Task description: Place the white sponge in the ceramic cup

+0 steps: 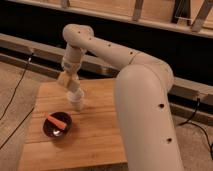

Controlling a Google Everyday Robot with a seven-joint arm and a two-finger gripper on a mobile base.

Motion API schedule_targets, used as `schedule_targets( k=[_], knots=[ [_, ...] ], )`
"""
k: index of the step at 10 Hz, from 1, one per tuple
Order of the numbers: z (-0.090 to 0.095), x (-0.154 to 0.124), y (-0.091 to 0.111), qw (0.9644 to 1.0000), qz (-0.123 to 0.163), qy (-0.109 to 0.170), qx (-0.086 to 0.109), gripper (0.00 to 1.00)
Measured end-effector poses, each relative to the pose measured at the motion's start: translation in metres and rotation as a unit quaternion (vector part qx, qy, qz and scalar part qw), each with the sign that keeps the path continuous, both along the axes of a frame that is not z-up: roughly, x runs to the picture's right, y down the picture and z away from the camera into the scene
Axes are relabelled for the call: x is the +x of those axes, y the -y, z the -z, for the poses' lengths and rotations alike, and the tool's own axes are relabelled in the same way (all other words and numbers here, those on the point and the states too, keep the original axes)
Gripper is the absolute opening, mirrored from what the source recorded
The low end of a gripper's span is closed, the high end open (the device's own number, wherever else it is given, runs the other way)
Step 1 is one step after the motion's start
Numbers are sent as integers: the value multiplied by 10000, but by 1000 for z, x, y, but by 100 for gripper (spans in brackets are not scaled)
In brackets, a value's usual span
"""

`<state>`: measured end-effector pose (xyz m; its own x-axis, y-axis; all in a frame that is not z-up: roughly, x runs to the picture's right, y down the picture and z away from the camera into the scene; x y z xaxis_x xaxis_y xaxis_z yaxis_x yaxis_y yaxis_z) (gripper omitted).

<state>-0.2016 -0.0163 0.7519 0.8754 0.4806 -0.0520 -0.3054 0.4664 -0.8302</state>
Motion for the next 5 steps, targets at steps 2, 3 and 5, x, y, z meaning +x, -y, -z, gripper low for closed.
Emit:
schedule_targets(
  k=[2,3,5],
  knots=[
    [-15,-7,-8,9999,5,124,-110,0],
    [-25,-12,-8,9994,-88,273,-211,0],
    [-31,-18,-4,9981,-184,507,-301,0]
  ],
)
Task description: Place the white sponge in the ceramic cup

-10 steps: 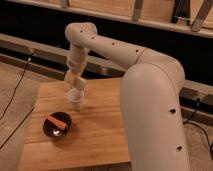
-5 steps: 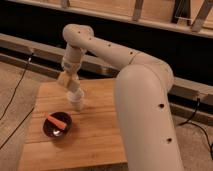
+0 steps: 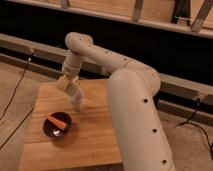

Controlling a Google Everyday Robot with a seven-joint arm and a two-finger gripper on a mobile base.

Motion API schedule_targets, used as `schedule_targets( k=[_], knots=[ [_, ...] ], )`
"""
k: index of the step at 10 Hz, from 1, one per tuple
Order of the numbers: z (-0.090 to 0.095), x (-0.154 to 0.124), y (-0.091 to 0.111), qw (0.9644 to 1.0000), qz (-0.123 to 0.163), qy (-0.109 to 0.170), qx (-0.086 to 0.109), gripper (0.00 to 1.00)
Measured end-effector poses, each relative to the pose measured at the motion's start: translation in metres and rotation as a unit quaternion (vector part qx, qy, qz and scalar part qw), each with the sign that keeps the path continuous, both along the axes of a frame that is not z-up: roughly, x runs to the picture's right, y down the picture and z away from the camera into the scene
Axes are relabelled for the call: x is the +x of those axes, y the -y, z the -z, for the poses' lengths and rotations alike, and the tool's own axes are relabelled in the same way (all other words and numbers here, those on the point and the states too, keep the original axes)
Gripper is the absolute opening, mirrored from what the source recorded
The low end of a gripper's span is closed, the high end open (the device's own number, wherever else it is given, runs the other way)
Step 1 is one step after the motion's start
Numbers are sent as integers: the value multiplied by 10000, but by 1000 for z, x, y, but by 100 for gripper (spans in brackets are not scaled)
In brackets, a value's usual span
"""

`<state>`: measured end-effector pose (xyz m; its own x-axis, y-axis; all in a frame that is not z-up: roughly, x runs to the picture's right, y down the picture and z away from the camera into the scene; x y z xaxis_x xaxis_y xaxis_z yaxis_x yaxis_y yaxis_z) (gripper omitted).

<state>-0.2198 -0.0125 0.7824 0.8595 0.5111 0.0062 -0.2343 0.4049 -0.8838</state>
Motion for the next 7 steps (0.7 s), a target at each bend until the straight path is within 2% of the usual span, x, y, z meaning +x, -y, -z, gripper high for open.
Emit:
schedule_targets(
  k=[2,4,7],
  knots=[
    [-3,-5,9,9993,-138,322,-109,0],
    [-7,-2,13,9984,-184,516,-168,0],
    [-21,14,11,9979,-163,593,-179,0]
  ],
)
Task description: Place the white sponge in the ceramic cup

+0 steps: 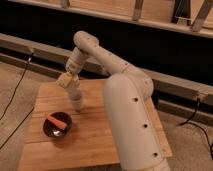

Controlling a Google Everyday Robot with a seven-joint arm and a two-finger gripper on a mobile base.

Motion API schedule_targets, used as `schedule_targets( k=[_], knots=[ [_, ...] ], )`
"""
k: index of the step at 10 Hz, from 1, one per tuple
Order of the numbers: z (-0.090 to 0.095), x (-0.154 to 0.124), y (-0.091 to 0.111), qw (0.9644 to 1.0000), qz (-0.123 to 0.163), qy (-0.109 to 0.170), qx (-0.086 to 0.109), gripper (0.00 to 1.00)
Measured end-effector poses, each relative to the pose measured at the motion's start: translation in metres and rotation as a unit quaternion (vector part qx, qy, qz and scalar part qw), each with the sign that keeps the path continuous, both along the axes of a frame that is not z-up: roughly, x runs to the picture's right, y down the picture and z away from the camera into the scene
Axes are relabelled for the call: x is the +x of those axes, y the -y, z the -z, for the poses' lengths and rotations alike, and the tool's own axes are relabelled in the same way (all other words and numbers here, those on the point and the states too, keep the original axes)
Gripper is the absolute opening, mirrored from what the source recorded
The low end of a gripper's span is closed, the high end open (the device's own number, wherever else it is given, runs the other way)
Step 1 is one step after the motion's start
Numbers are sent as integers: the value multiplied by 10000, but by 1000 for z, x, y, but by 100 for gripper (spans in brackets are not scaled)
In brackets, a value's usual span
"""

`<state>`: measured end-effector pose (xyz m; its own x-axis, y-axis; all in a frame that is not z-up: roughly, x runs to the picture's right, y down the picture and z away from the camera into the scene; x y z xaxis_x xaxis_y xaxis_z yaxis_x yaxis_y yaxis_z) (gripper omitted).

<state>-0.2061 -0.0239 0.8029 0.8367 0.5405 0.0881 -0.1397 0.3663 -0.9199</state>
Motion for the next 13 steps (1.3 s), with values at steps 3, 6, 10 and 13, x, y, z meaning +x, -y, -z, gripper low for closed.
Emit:
schedule_targets(
  k=[3,6,10,13],
  knots=[
    [-13,9,-8,10000,-43,-46,-48,0],
    [-17,3,-15,9999,-62,-7,-111,0],
    [-22,-3,-25,9997,-122,52,-216,0],
    [-31,-5,-32,9990,-284,82,-322,0]
  ],
)
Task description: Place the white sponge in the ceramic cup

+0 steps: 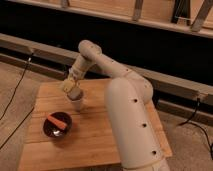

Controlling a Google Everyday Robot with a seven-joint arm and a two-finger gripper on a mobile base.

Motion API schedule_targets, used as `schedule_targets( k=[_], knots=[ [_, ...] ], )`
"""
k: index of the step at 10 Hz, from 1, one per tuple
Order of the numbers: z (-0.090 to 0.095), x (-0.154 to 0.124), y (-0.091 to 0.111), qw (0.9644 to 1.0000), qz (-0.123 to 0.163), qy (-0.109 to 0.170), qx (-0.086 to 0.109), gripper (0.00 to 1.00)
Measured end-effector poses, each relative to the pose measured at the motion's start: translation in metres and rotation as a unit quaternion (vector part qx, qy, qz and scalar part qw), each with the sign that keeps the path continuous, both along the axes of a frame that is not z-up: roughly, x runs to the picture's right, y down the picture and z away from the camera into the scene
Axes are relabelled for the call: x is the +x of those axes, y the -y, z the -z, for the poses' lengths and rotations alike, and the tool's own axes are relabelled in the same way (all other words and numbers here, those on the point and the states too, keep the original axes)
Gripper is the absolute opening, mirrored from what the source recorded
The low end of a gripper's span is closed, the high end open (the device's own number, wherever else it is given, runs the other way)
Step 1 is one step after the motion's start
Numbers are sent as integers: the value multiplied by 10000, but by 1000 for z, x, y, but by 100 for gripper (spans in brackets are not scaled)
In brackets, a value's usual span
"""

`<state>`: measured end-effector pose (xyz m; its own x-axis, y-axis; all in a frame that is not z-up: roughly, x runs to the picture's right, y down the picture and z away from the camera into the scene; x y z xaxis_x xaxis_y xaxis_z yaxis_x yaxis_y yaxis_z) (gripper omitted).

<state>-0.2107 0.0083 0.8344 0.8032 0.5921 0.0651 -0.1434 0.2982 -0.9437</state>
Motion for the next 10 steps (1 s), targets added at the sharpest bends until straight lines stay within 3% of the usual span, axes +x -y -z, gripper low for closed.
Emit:
schedule_targets(
  k=[6,10],
  knots=[
    [-11,-16,1,9993,-289,231,-60,0],
    [-13,-4,5,9993,-277,227,-63,0]
  ],
)
